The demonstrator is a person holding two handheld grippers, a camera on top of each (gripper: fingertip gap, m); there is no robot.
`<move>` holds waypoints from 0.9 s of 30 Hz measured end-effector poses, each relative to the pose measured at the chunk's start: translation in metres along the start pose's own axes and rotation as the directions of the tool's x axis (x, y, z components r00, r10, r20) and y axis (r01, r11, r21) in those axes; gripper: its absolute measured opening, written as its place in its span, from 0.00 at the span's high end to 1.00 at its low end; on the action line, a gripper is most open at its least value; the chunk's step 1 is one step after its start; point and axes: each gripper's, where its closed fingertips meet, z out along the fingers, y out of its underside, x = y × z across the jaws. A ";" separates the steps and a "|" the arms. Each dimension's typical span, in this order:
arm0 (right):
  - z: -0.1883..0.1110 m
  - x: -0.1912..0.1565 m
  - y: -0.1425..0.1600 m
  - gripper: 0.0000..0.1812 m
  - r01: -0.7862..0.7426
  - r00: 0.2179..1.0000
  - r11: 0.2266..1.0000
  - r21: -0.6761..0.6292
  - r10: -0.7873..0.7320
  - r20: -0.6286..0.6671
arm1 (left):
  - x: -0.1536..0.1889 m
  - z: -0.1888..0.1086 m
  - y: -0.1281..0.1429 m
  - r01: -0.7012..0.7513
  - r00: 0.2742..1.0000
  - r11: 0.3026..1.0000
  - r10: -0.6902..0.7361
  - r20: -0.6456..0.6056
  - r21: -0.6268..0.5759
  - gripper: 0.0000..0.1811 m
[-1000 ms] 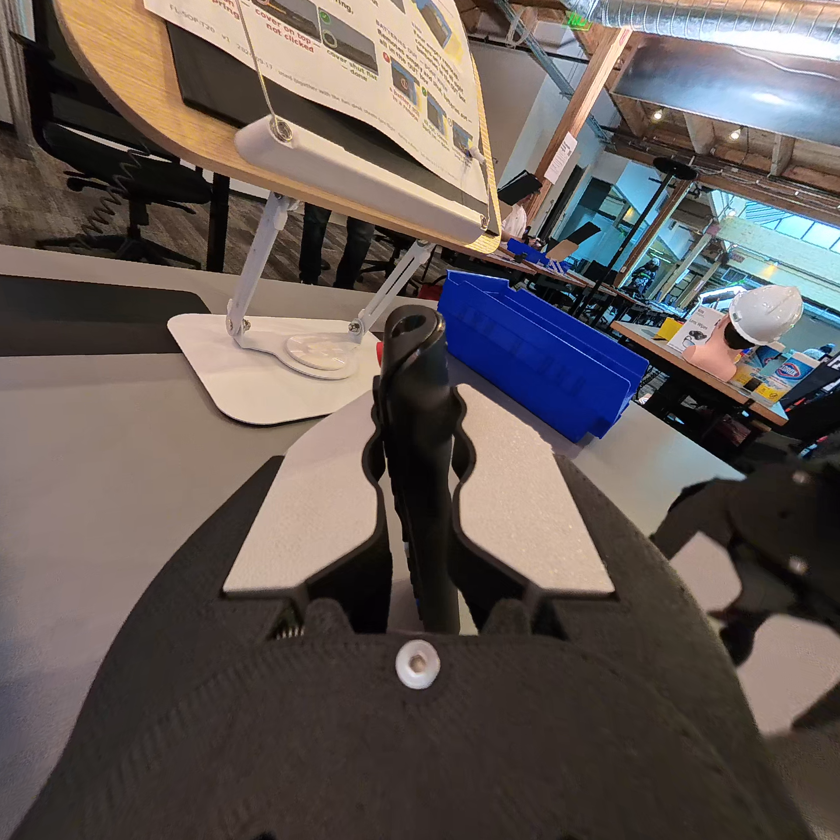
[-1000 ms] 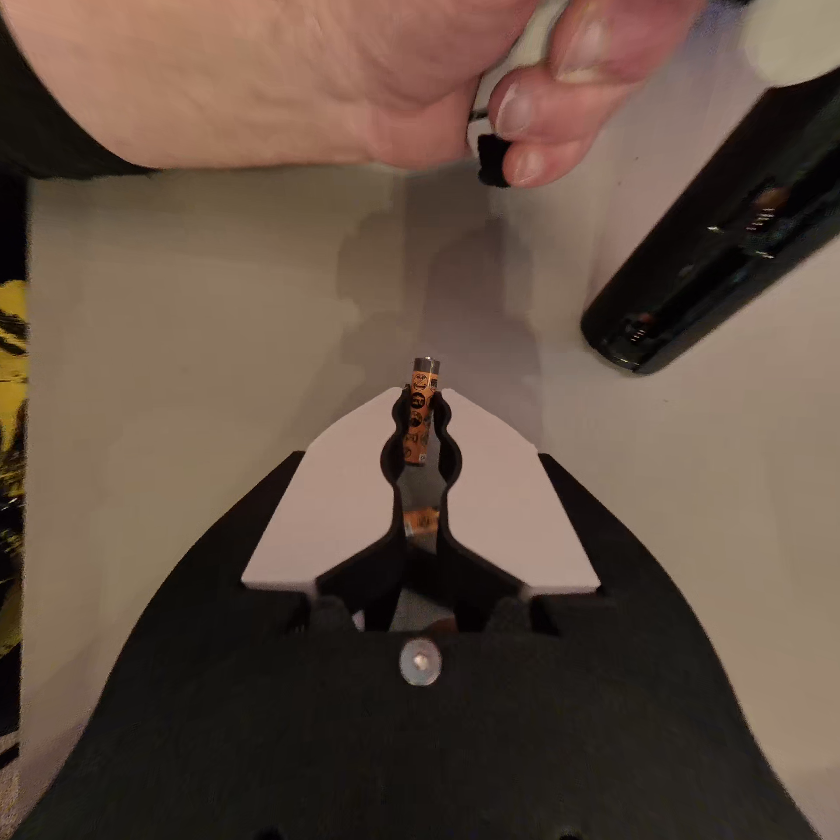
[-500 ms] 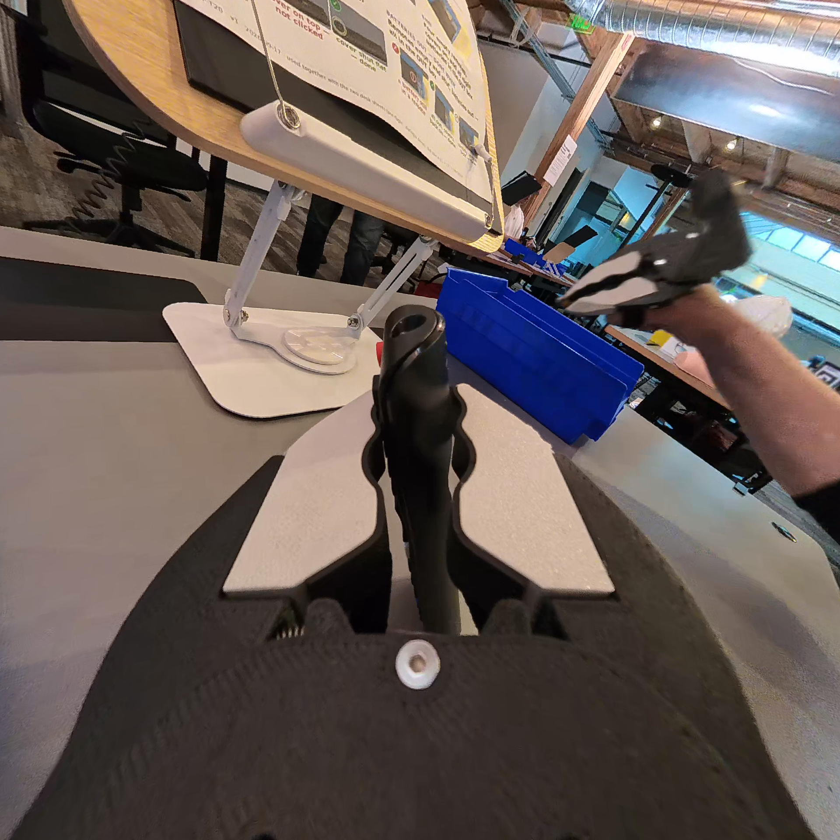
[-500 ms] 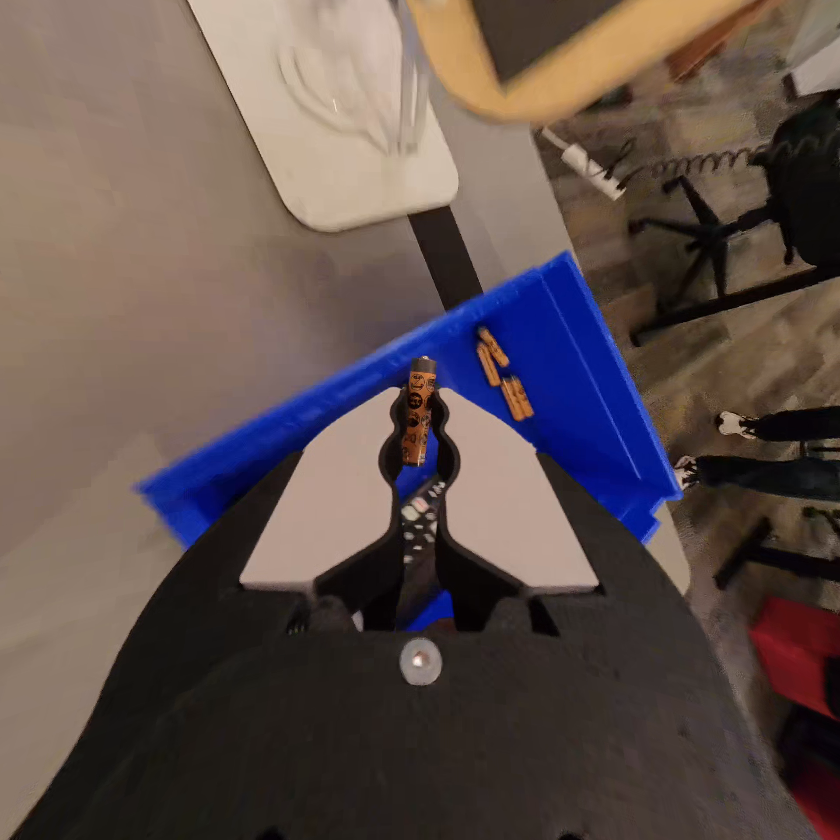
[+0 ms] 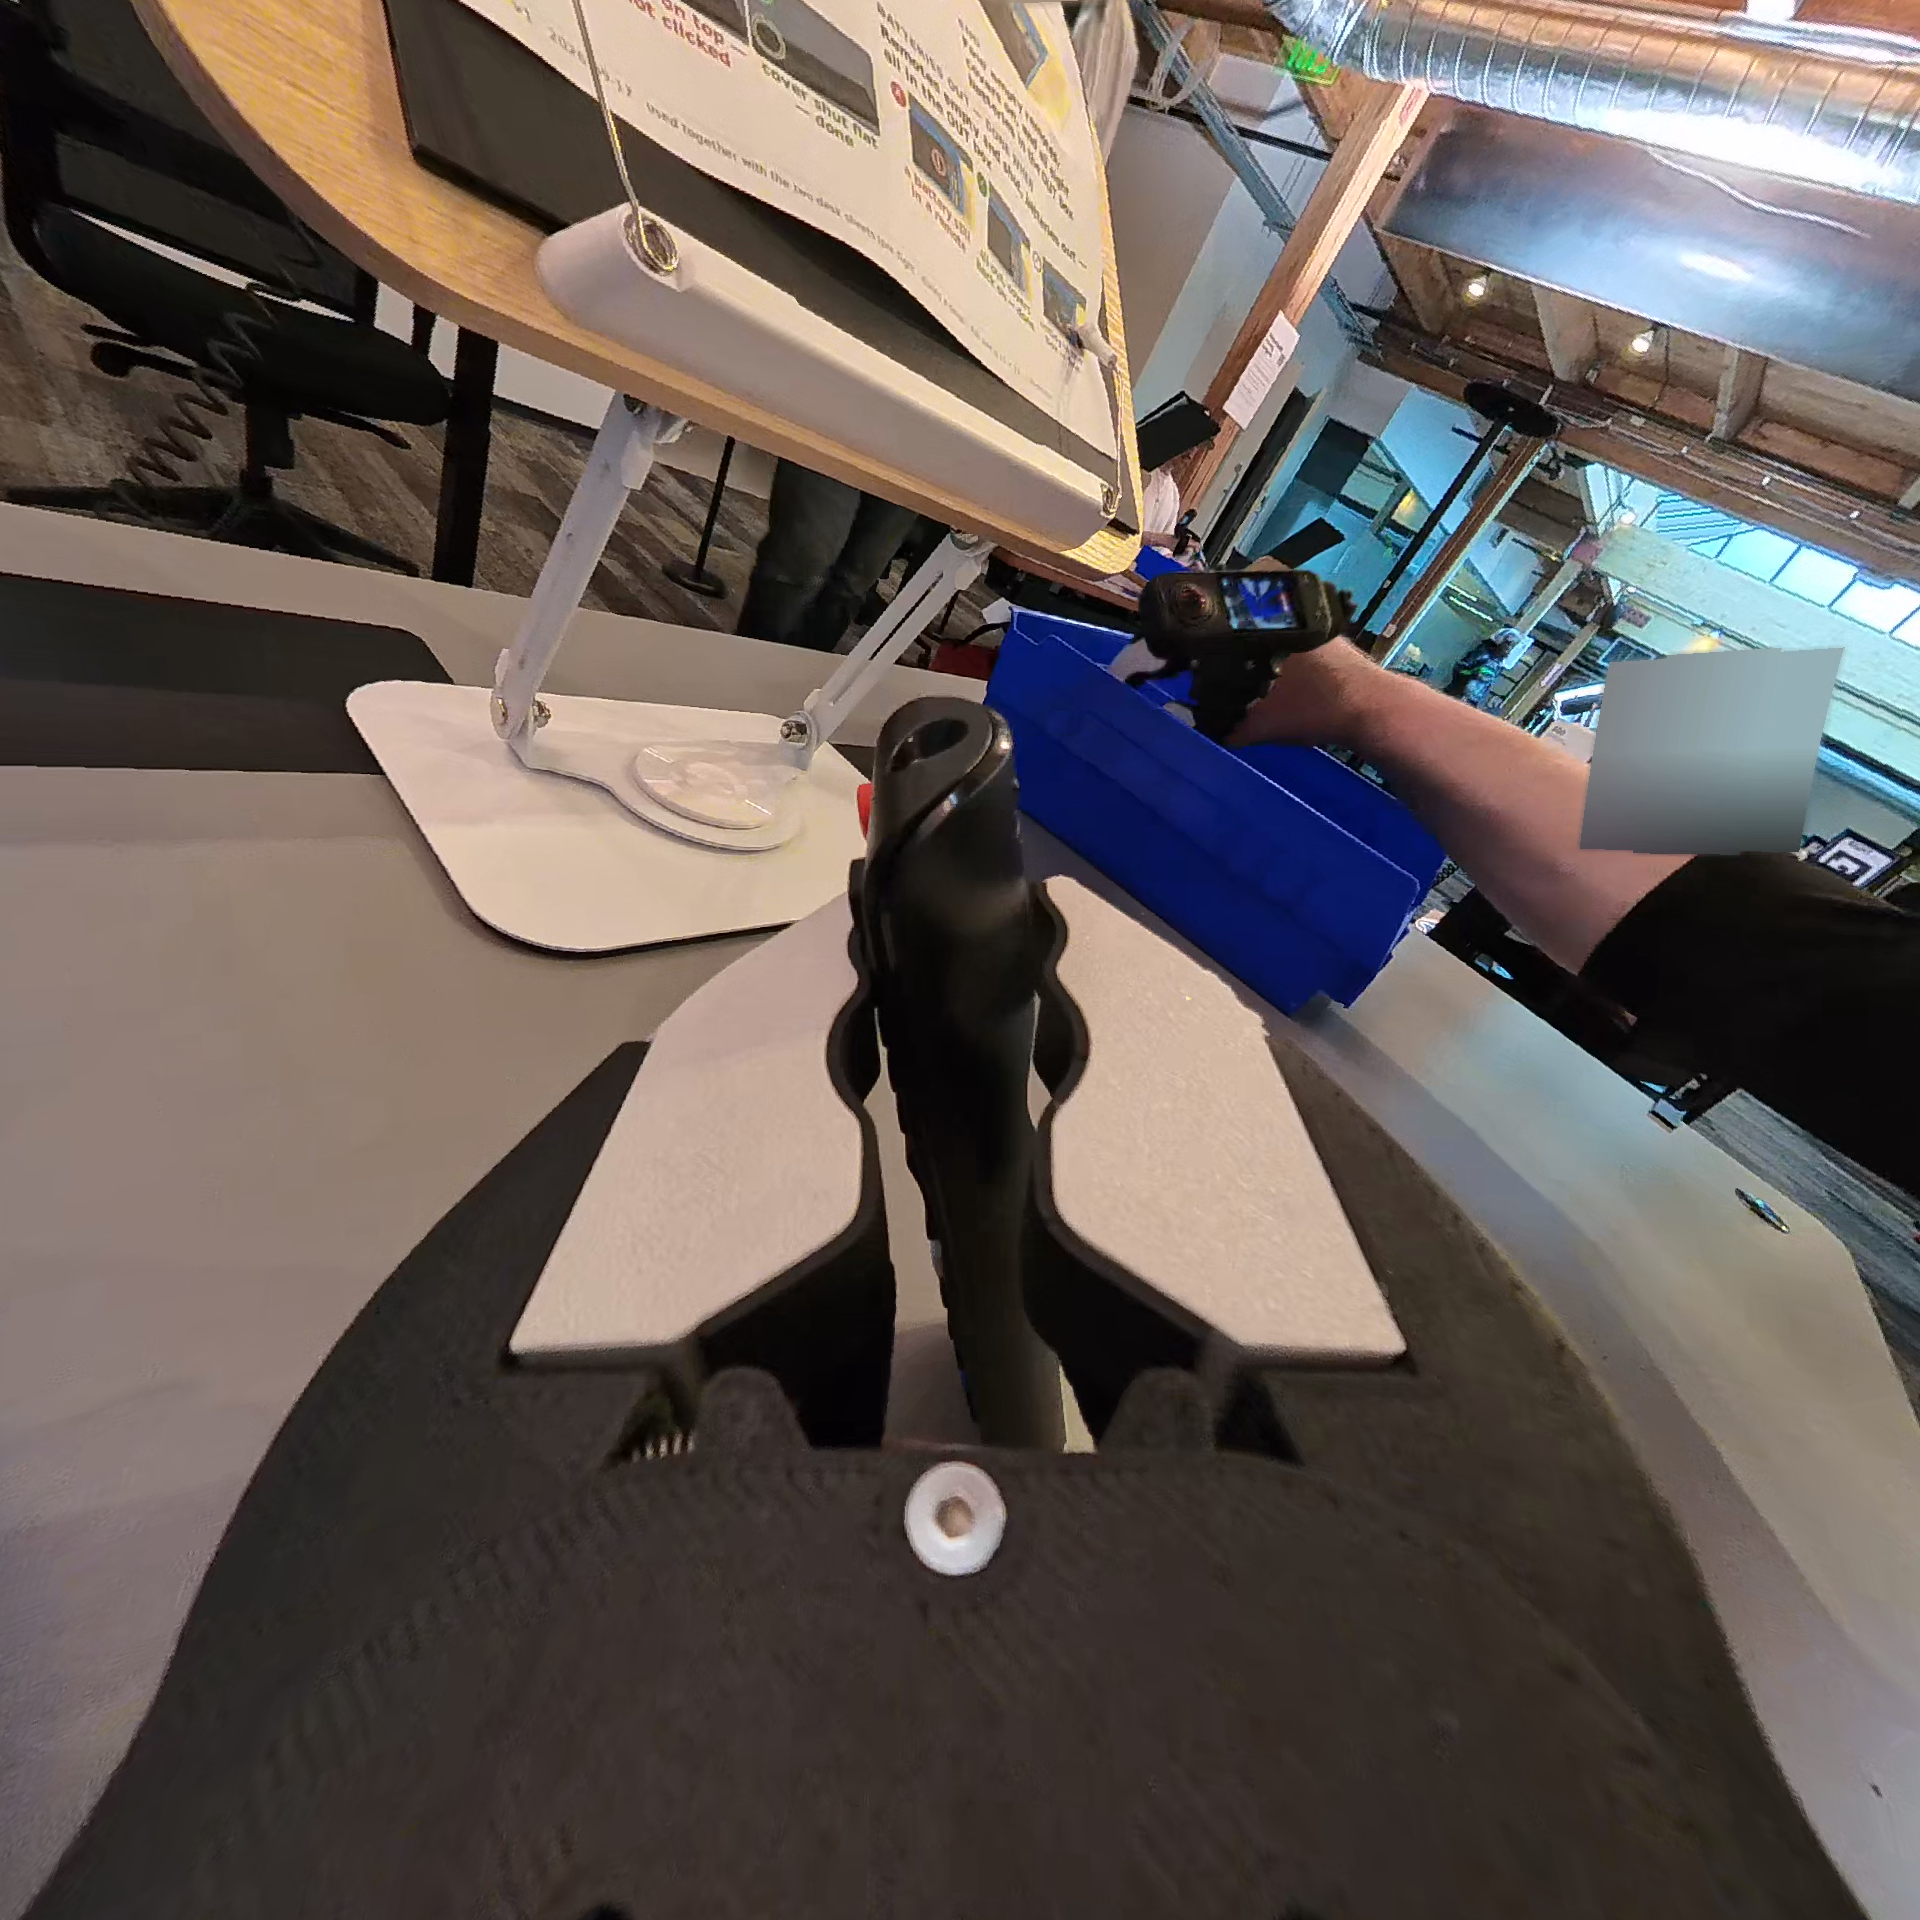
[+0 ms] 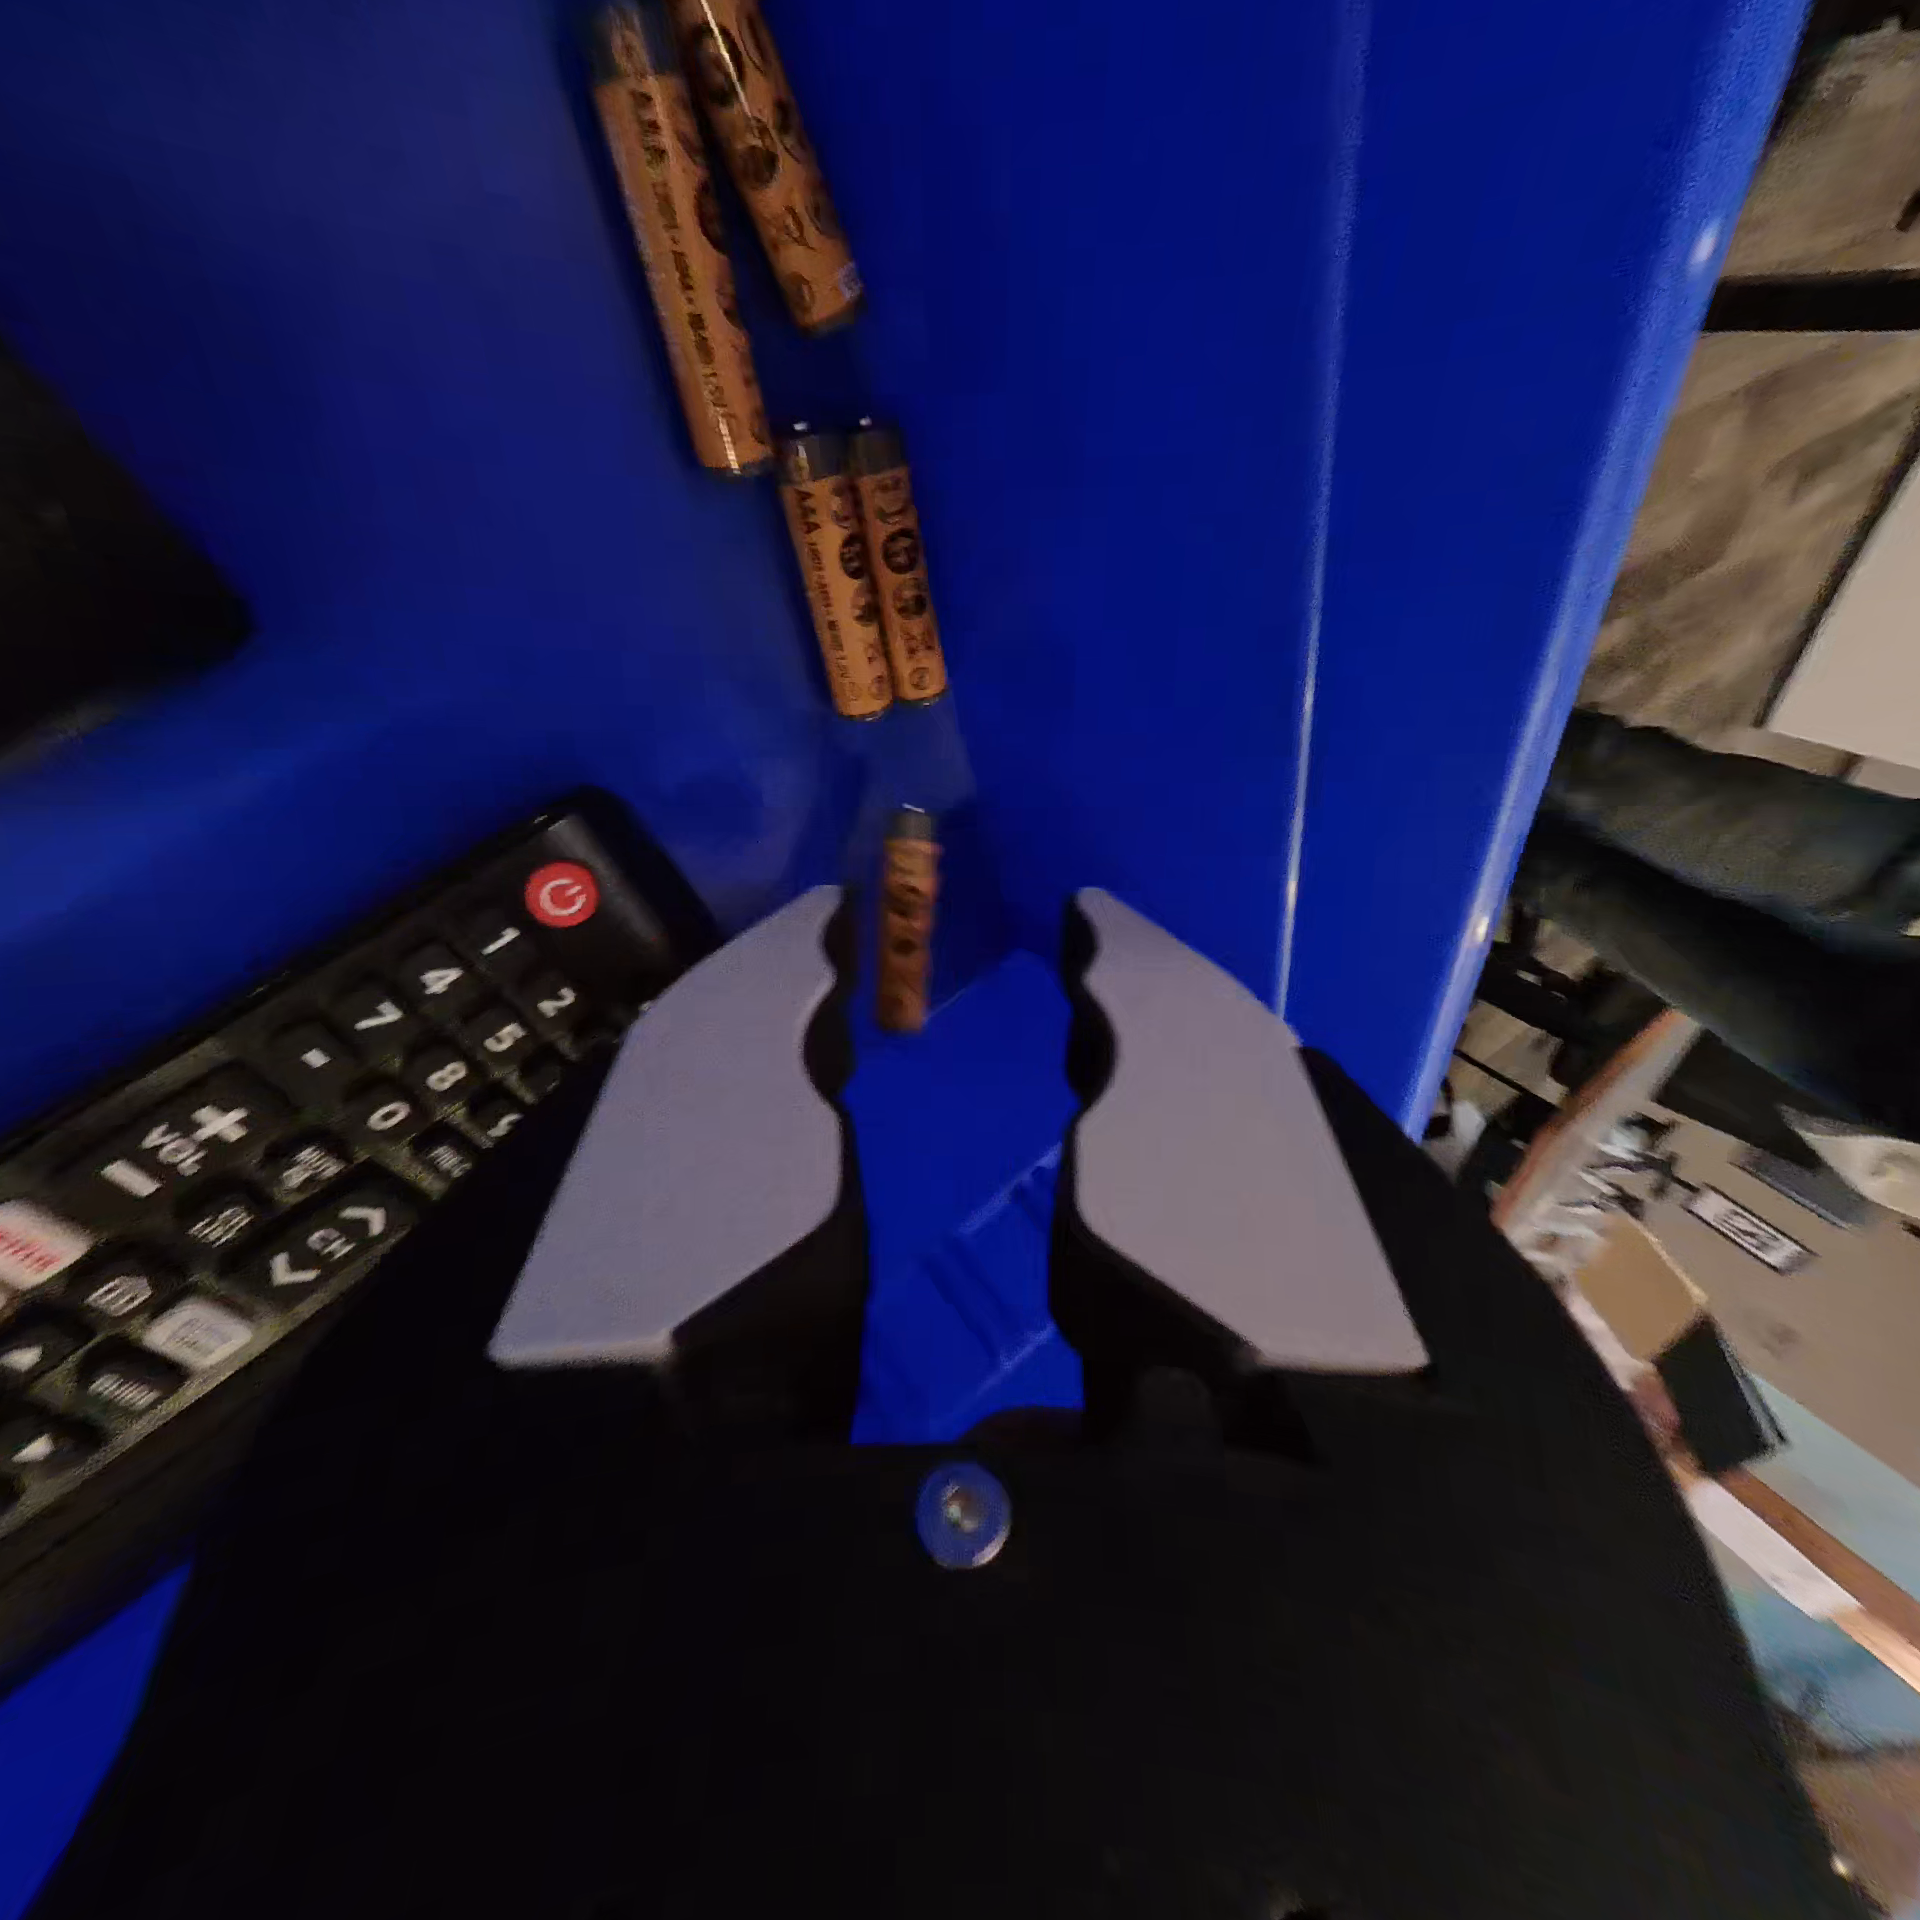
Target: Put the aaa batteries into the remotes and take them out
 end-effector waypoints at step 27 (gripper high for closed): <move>-0.260 -0.372 -0.266 0.81 -0.618 0.696 0.723 0.310 0.319 0.643 | -0.003 -0.005 -0.006 -0.018 1.000 1.000 0.017 0.026 0.013 0.86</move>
